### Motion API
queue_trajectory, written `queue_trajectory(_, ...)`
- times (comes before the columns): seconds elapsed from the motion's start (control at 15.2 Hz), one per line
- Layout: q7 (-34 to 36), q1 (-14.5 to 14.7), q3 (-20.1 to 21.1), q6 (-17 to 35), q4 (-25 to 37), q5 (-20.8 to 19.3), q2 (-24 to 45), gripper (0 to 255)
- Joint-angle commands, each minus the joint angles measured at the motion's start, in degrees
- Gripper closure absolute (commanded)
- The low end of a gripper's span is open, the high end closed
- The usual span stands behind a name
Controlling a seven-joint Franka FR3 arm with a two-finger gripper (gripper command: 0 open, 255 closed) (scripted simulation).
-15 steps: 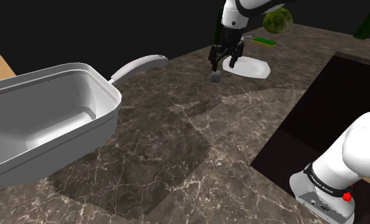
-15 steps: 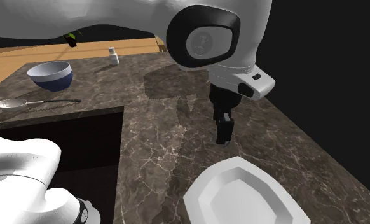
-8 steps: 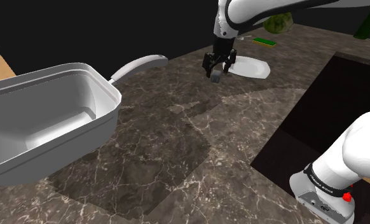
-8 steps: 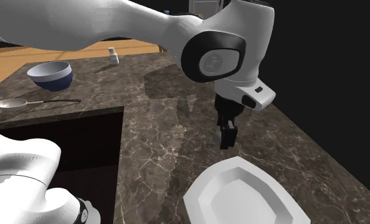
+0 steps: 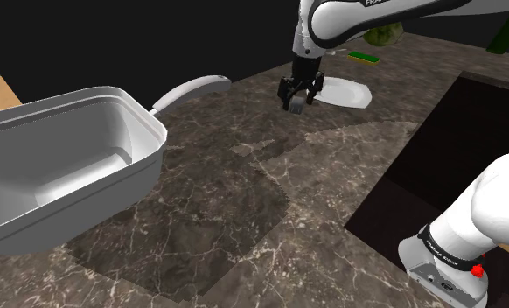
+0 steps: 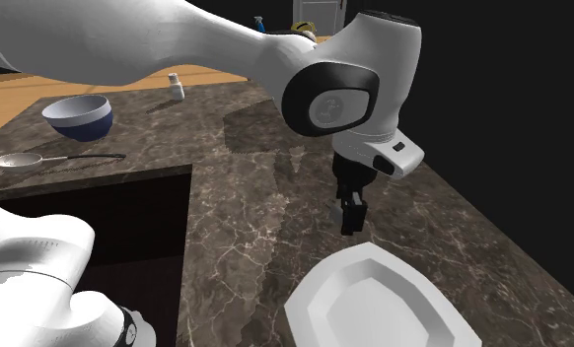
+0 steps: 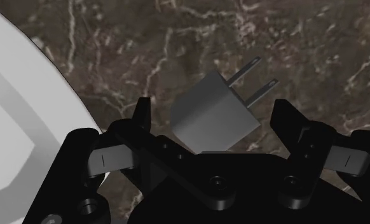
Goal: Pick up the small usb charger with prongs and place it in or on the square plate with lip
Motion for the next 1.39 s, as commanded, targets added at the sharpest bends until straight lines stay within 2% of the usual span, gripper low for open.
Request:
queue_trajectory(0.0, 0.00, 0.00, 0.00, 0.00, 0.00, 0.00, 0.00, 0)
queue_trajectory(0.07, 0.00, 0.00, 0.00, 0.00, 0.00, 0.00, 0.00, 255)
queue_trajectory(0.66, 0.00, -0.01, 0.01, 0.01, 0.00, 0.00, 0.00, 255)
queue_trajectory(1.32, -0.01, -0.06, -0.09, -7.61, 6.57, 0.07, -1.05, 255)
